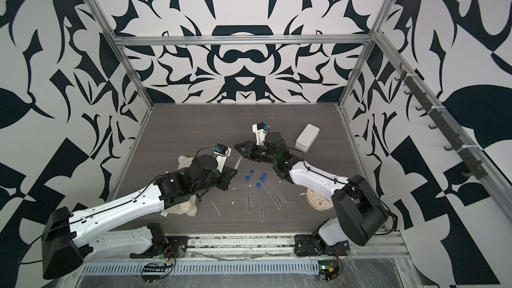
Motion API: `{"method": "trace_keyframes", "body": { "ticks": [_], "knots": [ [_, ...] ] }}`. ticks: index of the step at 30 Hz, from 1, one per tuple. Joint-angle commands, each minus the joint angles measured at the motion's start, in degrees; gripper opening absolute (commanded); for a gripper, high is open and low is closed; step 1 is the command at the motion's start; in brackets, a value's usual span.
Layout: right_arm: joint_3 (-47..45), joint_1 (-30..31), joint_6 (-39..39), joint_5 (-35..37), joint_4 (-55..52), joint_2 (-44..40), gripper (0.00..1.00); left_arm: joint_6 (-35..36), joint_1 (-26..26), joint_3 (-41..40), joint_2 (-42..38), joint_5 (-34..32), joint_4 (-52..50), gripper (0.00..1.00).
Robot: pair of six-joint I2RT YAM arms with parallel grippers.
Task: Remove stoppers from test tubes
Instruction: Open the stopper on the test tube, then place the stopper at the center of the board, then place the test tube at the center of the board.
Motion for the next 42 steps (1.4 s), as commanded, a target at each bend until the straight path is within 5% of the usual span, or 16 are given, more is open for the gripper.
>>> {"method": "trace_keyframes", "body": {
  "ticks": [1, 18, 24, 42],
  "knots": [
    [2.6, -1.5, -4.6, 7.4, 0.1, -1.6, 0.07, 0.0, -0.2, 0.0, 0.1, 0.7, -4.9, 0.05],
    [1.6, -1.0, -3.4, 7.5, 1.8, -1.8, 0.04, -0.4, -0.1, -1.0, 0.7, 0.6, -4.0, 0.04],
    [0.9, -2.0, -4.5, 8.8, 0.2, -2.7, 0.04, -1.9, 0.9, -1.5, 1.7, -4.0, -5.6, 0.03],
    [-1.6, -5.0, -12.5, 17.8, -7.2, -0.2, 0.05, -5.9, 15.6, 3.3, 26.8, -0.9, -6.0, 0.03]
  ]
}}
